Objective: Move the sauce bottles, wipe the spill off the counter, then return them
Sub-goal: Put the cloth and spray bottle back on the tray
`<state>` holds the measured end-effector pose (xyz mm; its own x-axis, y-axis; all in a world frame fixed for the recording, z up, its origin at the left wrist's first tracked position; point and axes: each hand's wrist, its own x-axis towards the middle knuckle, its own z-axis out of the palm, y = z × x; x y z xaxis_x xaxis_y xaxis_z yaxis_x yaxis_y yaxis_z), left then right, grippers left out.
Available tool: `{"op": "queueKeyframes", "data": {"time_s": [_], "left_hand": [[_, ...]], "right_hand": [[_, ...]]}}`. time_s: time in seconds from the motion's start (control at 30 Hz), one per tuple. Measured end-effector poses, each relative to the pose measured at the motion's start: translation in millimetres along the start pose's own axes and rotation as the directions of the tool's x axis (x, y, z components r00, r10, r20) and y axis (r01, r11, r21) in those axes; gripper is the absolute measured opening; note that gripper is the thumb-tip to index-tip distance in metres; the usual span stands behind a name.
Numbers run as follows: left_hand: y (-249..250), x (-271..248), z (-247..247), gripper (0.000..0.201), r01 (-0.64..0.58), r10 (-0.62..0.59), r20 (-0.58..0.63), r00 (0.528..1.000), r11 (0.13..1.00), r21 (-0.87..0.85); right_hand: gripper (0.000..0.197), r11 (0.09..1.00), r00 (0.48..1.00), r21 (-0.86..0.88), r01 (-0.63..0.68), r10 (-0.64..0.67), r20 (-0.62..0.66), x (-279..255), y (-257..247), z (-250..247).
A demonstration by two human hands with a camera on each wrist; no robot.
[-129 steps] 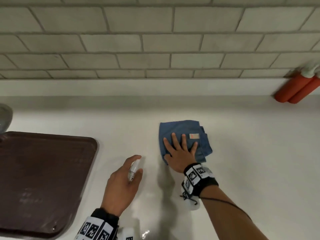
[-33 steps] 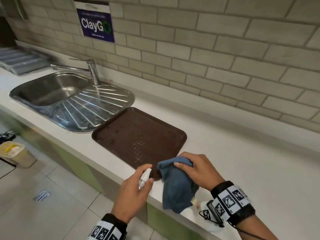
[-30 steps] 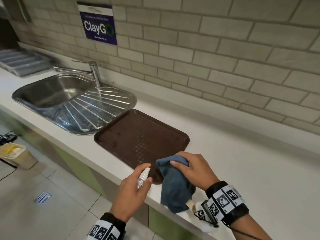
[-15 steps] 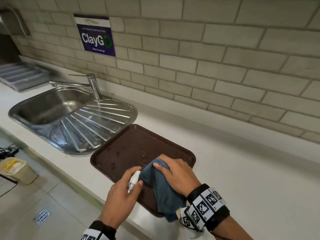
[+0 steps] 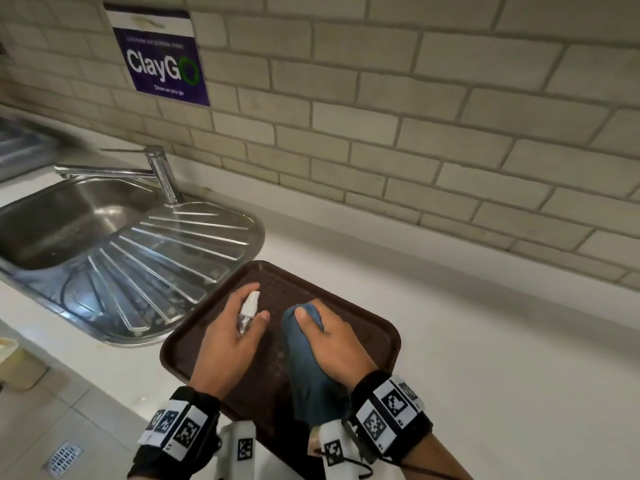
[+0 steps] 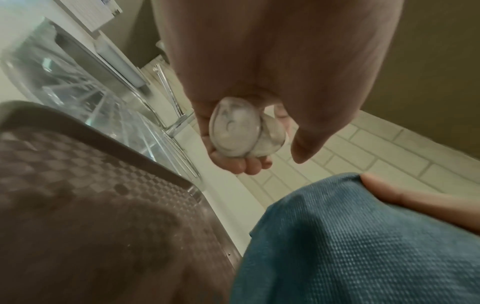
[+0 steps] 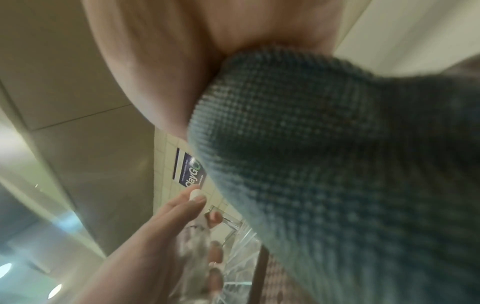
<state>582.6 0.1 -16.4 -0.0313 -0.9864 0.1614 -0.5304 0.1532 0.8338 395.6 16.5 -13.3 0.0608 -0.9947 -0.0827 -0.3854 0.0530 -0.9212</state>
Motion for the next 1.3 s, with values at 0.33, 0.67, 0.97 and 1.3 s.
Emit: {"op": "queueKeyframes", "data": {"time_s": [0.33, 0.67, 0.97, 1.3], "left_hand": [[-40, 88, -6, 0.048, -0.055, 0.072, 0.226, 0.972, 0.995, -0.081], [-74, 139, 19, 0.05, -0.042, 0.038, 0.397, 0.917, 0.999, 0.0], [-85, 164, 35, 0.019, -0.072, 0.059, 0.398, 0.915, 0.997, 0.019], [-98, 156, 42, 0.086, 0.039, -0.046, 0.441, 0.896, 0.999, 0.024]], "right_hand": [[0.038, 0.96, 0.947, 0.091, -0.263, 0.275, -0.166, 52, 31, 33], [0.015, 0.82, 0.749, -0.013, -0.573, 0.517, -0.414, 10, 90, 1], [0.043, 0.763, 0.679, -0.082, -0.642, 0.514, -0.525, -25, 80, 5], [0.041, 0.816, 0.664, 0.024, -0.578, 0.488, -0.566, -81, 68, 14]]}}
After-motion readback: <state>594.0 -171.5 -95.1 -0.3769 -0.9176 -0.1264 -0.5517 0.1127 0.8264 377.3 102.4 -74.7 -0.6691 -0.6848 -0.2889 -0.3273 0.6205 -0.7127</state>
